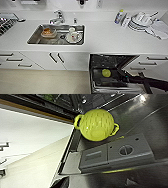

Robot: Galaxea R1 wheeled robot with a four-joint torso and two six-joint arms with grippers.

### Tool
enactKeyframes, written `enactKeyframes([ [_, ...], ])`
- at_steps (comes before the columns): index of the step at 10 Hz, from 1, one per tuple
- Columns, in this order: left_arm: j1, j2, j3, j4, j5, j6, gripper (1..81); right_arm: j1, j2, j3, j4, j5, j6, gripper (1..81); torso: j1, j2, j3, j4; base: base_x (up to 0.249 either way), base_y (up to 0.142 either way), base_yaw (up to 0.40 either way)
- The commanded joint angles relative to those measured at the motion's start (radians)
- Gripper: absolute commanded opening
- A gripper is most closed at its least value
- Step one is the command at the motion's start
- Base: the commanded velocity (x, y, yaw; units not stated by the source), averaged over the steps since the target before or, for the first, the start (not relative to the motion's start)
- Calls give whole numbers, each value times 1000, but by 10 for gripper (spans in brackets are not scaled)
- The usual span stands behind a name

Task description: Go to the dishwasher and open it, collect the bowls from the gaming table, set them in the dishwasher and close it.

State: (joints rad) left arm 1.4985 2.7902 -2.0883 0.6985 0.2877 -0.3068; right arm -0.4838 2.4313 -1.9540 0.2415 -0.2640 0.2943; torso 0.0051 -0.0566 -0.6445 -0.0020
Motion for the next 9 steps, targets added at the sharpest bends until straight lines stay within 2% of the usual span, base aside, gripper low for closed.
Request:
enactKeyframes([
  [1, 42, 23, -28, -17, 62, -1, 811, 135, -122, 94, 36, -150, 0, 811, 0, 0, 0, 0, 0, 0, 0],
  [2, 41, 46, -97, -36, -2, -35, 811, 112, -175, 144, 34, -179, -1, 811, 0, 0, 0, 0, 0, 0, 0],
  [3, 41, 68, -170, -59, -65, -63, 811, 63, -240, 193, 36, -181, -4, 811, 0, 0, 0, 0, 0, 0, 0],
  [4, 41, 100, -273, -98, -140, -83, 811, 0, -315, 247, 35, -181, -7, 811, 0, 0, 0, 0, 0, 0, 0],
  [5, 39, 132, -346, -143, -177, -89, 811, -58, -369, 280, 35, -181, -10, 811, 0, 0, 0, 0, 0, 0, 0],
  [8, 12, 192, -472, -254, -179, -94, 811, -279, -441, 325, 28, -166, -12, 811, 0, 0, 0, 0, 0, 0, 0],
  [9, 9, 195, -483, -261, -180, -94, 811, -333, -441, 325, 27, -159, -14, 811, 0, 0, 0, 0, 0, 0, 0],
])
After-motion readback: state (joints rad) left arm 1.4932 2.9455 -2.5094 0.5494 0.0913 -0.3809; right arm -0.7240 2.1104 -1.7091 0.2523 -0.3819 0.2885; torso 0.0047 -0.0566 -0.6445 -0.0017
